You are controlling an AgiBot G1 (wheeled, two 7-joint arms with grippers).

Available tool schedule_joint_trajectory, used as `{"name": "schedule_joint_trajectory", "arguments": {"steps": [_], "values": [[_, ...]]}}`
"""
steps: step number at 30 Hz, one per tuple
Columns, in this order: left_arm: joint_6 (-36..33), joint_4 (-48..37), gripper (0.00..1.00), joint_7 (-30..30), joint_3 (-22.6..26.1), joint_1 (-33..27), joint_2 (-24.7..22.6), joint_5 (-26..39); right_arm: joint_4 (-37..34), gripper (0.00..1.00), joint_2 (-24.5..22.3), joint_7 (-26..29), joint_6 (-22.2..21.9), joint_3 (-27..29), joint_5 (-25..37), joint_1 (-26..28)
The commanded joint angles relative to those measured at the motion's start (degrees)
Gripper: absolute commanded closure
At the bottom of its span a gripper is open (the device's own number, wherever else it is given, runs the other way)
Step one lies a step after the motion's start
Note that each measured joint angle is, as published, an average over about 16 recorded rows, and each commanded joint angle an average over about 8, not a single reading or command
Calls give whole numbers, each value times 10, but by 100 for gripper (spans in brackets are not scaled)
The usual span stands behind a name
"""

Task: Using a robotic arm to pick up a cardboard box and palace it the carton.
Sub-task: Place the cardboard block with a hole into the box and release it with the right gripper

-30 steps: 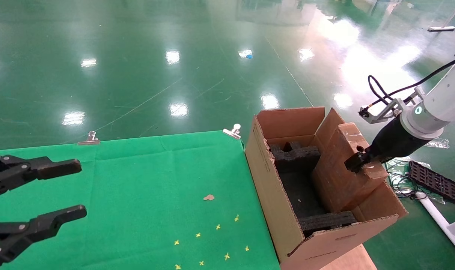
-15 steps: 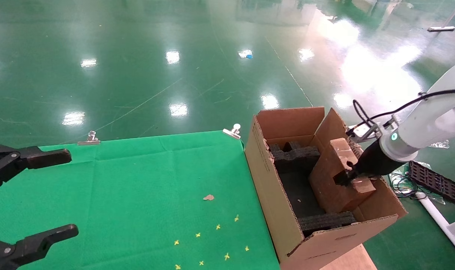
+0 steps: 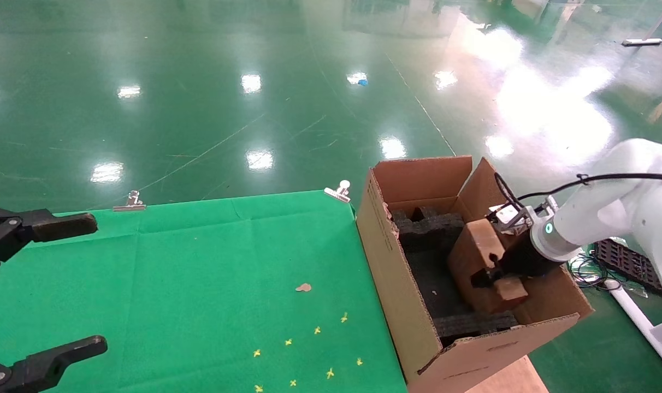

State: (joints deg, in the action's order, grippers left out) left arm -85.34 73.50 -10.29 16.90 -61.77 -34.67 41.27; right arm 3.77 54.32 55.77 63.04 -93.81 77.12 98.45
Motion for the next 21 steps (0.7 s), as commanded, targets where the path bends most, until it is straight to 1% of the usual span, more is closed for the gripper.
{"name": "schedule_joint_trajectory", "arguments": {"steps": [1,3,4,11,12,21], "values": [[0,0,0,0,0,0,0,0,-1,100,0,-8,-8,7,-10,-11],[0,0,0,0,0,0,0,0,-3,100,2,-13,-12,9,-13,-17],[0,0,0,0,0,0,0,0,-5,95,3,-15,-14,10,-15,-20],[0,0,0,0,0,0,0,0,-15,7,3,-25,-9,18,-26,-27],[0,0,0,0,0,0,0,0,-16,0,3,-26,-8,18,-27,-26],[0,0,0,0,1,0,0,0,-28,0,6,-32,0,16,-24,-18]]}}
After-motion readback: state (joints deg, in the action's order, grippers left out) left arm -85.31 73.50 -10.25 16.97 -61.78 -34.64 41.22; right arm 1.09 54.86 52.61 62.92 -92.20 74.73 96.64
